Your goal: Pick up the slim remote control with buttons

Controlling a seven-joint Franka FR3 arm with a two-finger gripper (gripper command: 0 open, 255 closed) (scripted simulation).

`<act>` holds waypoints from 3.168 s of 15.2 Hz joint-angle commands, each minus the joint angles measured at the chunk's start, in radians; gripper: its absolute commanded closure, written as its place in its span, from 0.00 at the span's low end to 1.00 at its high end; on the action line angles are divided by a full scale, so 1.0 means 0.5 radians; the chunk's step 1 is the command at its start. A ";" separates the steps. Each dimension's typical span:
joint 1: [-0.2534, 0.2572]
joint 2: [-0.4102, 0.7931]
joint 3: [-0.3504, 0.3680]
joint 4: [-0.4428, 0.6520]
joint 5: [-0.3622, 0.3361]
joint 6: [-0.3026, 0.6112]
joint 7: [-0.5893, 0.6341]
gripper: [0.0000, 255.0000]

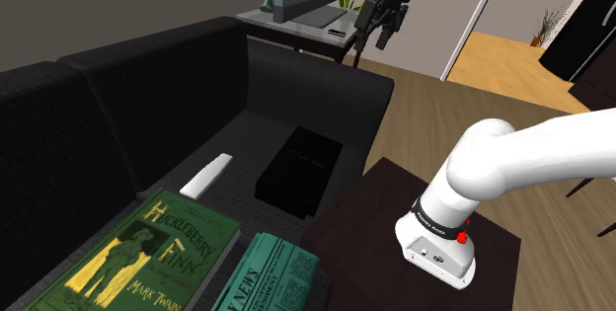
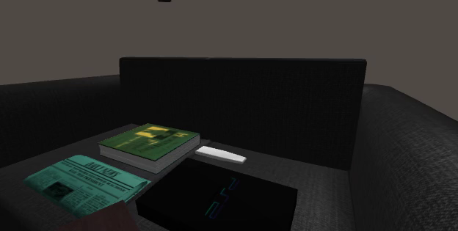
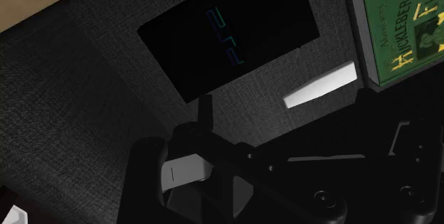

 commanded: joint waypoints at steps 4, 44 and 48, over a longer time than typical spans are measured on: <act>-0.012 0.050 0.138 -0.101 0.070 0.146 0.214 0.00; 0.178 3.027 0.791 1.256 -0.863 1.327 3.310 0.00; 0.289 3.363 0.693 1.654 -0.866 1.254 3.435 0.00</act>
